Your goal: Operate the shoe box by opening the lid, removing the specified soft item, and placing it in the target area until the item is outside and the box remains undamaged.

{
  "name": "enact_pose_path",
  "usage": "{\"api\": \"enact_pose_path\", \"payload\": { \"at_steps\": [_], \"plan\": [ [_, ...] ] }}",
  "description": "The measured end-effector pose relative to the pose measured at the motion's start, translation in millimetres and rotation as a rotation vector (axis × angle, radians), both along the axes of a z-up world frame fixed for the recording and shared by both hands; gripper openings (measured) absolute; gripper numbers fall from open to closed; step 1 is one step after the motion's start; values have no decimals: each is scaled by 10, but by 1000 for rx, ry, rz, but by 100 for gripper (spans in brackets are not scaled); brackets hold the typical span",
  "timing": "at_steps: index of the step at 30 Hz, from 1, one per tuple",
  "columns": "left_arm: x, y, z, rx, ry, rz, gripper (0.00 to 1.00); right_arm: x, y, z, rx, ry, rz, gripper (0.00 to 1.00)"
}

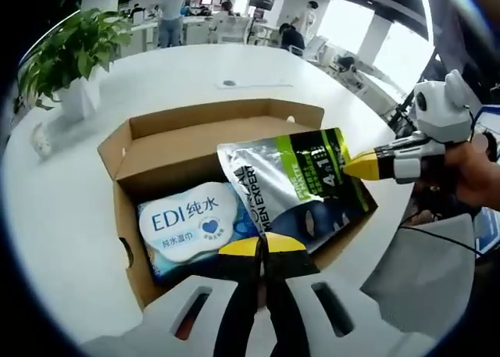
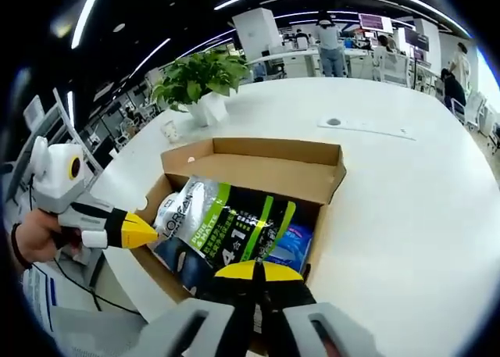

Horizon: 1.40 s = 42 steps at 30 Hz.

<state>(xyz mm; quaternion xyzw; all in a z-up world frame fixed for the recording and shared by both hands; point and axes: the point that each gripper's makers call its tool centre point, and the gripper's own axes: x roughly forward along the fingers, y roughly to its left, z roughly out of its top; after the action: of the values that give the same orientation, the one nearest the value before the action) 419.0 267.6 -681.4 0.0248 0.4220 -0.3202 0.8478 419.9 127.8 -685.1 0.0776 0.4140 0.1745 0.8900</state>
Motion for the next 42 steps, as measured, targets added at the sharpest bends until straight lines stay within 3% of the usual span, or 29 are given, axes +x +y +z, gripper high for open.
{"api": "enact_pose_path", "payload": {
  "at_steps": [11,25,42],
  "plan": [
    [-65,-447,263,-19,-55,-80,0,-90,-414,89,-28,-11,-33,0],
    [-109,-1021,250,-37,-51,-166,1,-146,-1004,176,-63,-15,-99,0],
    [-175,-1520,195,-18,-41,-238,1,-231,-1482,25,-69,17,-146,0]
  ]
}}
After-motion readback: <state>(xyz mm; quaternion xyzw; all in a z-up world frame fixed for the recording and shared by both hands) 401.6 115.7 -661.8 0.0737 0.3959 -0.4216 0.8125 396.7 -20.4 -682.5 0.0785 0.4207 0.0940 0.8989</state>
